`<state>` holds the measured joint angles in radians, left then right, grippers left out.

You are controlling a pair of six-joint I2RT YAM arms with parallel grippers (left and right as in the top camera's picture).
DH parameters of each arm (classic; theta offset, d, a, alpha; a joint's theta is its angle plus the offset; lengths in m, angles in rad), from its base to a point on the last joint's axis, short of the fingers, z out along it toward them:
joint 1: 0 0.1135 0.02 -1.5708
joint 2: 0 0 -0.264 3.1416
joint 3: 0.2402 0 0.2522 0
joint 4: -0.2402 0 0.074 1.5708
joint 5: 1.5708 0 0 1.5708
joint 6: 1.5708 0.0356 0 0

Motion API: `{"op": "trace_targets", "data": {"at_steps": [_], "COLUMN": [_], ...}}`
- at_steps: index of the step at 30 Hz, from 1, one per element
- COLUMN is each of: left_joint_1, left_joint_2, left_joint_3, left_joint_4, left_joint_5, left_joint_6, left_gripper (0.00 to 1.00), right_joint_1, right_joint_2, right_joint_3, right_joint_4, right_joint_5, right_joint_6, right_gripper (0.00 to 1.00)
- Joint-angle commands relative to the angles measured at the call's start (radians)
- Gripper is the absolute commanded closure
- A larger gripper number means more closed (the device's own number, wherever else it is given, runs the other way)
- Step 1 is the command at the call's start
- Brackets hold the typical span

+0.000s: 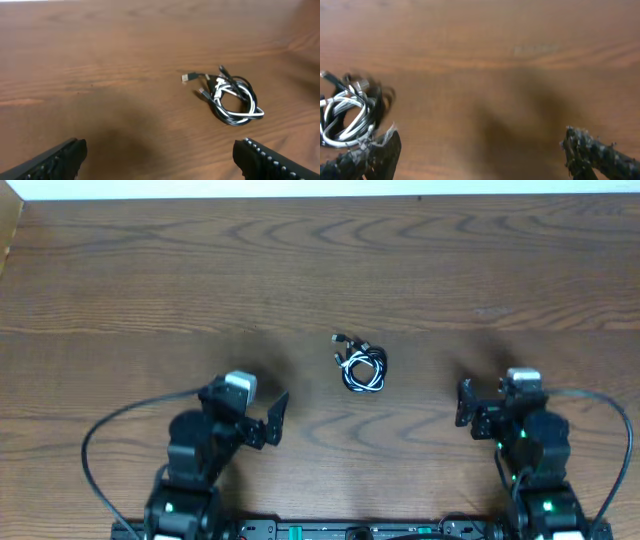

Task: Untangle cables
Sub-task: 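Move both grippers inward toward the black and white cable bundle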

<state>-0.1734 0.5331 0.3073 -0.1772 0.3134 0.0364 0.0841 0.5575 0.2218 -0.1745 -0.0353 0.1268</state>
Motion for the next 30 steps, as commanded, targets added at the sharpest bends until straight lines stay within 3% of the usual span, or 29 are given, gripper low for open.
{"op": "trace_targets", "data": {"at_steps": [1, 8, 11, 14, 20, 23, 26, 30], "left_joint_1": [-0.004, -0.004, -0.004, -0.004, -0.004, -0.004, -0.004, -0.026], "left_joint_2": [0.146, 0.351, 0.358, 0.364, 0.375, 0.375, 0.395, 0.468], "left_joint_3": [0.135, 0.397, 0.434, 0.433, 0.433, 0.433, 0.433, 0.433], "left_joint_4": [-0.058, -0.362, -0.468, -0.554, -0.528, -0.452, -0.317, -0.195], "left_joint_5": [0.010, 0.019, 0.019, 0.009, 0.012, 0.016, 0.016, 0.015], "left_joint_6": [-0.044, -0.153, -0.182, -0.181, -0.181, -0.185, -0.288, -0.331], "left_gripper": [0.02, 0.02, 0.02, 0.02, 0.02, 0.02, 0.01, 0.08], "right_joint_1": [-0.004, -0.004, -0.004, -0.004, -0.004, -0.004, -0.004, -0.004], "right_joint_2": [0.131, 0.455, 0.559, 0.618, 0.621, 0.621, 0.621, 0.621], "right_joint_3": [0.096, 0.333, 0.426, 0.485, 0.488, 0.488, 0.488, 0.488], "right_joint_4": [-0.047, -0.265, -0.363, -0.388, -0.348, -0.331, -0.307, -0.296], "right_joint_5": [-0.032, -0.031, -0.031, -0.069, -0.179, -0.246, -0.267, -0.267], "right_joint_6": [0.015, -0.004, -0.101, -0.092, -0.041, -0.041, -0.026, -0.014], "right_gripper": [0.01, 0.01, 0.01, 0.01, 0.01, 0.01, 0.01, 0.01]}}
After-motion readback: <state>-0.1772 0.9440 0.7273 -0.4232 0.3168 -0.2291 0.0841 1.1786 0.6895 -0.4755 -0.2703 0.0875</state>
